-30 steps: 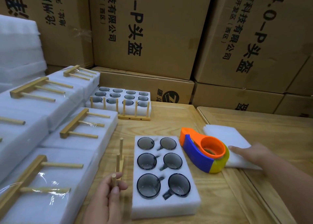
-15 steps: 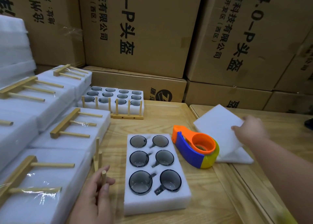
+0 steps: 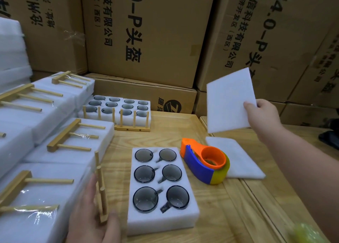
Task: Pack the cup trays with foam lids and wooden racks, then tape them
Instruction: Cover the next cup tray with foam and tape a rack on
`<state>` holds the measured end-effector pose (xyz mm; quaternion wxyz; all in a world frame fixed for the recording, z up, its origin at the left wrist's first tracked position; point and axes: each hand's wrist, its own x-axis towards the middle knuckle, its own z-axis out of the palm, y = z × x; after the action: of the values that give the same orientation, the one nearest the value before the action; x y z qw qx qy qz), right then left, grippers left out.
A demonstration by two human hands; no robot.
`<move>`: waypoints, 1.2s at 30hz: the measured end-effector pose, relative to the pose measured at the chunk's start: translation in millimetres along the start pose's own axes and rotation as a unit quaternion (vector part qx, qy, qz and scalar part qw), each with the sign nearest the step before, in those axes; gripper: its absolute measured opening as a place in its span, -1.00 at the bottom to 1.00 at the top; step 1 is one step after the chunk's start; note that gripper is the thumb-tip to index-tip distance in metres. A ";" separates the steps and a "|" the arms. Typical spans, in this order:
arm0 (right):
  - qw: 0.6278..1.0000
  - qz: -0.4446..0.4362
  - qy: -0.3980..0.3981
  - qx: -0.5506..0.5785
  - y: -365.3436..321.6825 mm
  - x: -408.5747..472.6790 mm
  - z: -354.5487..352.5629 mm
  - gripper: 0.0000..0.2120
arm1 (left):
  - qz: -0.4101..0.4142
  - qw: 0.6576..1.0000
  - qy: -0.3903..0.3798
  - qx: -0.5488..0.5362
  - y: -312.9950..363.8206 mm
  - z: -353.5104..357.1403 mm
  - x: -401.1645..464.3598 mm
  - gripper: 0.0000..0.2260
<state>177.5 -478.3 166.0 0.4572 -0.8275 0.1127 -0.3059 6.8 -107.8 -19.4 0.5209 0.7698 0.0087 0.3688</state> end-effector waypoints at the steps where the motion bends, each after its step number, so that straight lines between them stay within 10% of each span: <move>1: 0.999 0.006 -0.011 0.036 -5.8 -4.8 3.6 -0.84 | 0.025 0.999 -0.012 0.036 6.1 -0.3 2.0 -0.25; 12: 0.970 -0.041 -0.148 0.190 -23.2 -79.7 51.9 -0.71 | 0.294 0.950 -0.033 0.105 27.4 4.4 -7.2 -0.55; 17: 0.956 -0.074 -0.235 0.160 -7.8 -115.3 68.3 -0.68 | 0.383 0.902 -0.175 0.095 10.0 -1.1 -4.2 -0.66; 31: 0.958 -0.111 -0.244 0.098 9.2 -140.3 71.8 -0.75 | 0.160 0.978 -0.135 -0.017 10.0 5.3 -11.7 -0.38; 36: 0.914 0.028 -0.345 0.210 -3.4 -135.2 68.2 -0.84 | 0.071 0.982 -0.175 0.006 7.4 0.6 -20.4 -0.34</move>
<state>112.3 -366.5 87.3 0.6396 -0.7627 -0.0955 -0.0055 -10.4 -119.7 -24.9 0.4823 0.8241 -0.1347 0.2646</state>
